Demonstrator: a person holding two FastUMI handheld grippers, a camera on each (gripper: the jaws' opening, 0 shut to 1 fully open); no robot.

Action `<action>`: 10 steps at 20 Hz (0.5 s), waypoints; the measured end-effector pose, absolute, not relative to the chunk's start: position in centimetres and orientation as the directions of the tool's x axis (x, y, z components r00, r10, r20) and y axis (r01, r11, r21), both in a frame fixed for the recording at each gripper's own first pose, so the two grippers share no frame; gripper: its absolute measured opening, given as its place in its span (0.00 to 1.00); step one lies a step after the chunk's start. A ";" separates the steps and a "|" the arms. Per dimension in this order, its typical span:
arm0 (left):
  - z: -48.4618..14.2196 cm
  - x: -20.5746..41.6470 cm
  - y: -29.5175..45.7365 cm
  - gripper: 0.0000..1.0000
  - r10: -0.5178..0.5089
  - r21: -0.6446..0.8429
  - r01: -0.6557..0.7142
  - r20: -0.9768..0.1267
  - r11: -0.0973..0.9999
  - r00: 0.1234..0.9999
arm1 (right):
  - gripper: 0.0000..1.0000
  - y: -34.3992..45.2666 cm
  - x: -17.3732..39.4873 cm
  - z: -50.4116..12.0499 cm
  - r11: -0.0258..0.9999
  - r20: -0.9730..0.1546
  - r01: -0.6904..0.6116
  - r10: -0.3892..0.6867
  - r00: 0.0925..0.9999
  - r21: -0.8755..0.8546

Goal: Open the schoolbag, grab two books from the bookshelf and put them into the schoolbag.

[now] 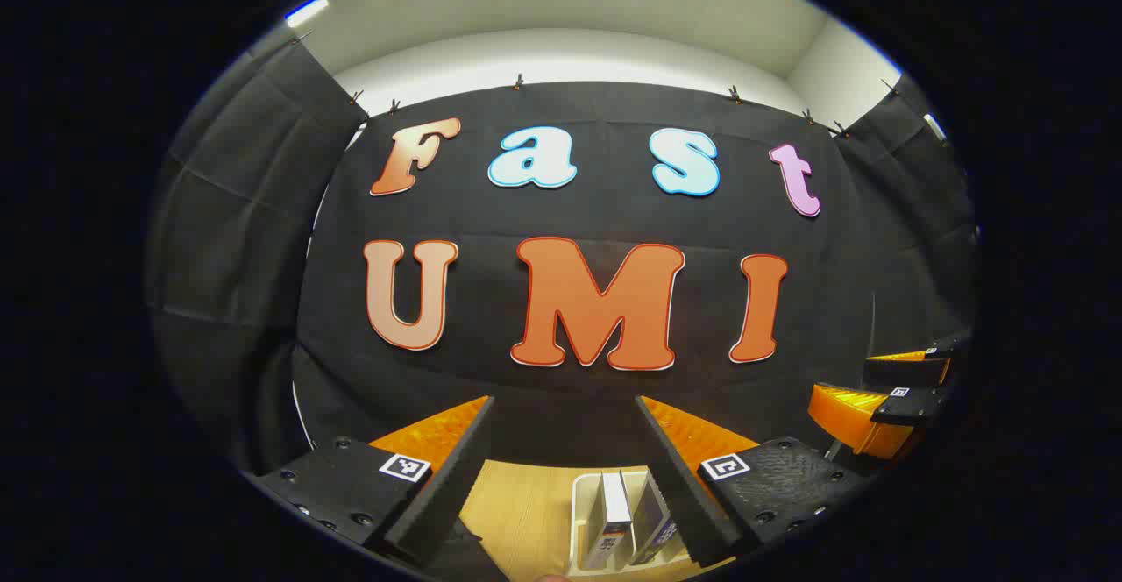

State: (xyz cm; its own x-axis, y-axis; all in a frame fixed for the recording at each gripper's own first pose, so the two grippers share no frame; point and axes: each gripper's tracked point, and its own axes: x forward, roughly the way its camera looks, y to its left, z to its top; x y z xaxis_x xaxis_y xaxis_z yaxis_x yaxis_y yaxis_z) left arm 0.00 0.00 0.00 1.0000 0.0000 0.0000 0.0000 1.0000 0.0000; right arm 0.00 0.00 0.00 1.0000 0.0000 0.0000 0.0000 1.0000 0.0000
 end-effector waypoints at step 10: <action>-1.6 0.1 -0.5 0.99 0.027 0.096 -0.023 -0.042 0.995 0.999 | 0.96 -0.4 0.1 0.0 0.999 0.018 -0.001 0.001 1.000 0.032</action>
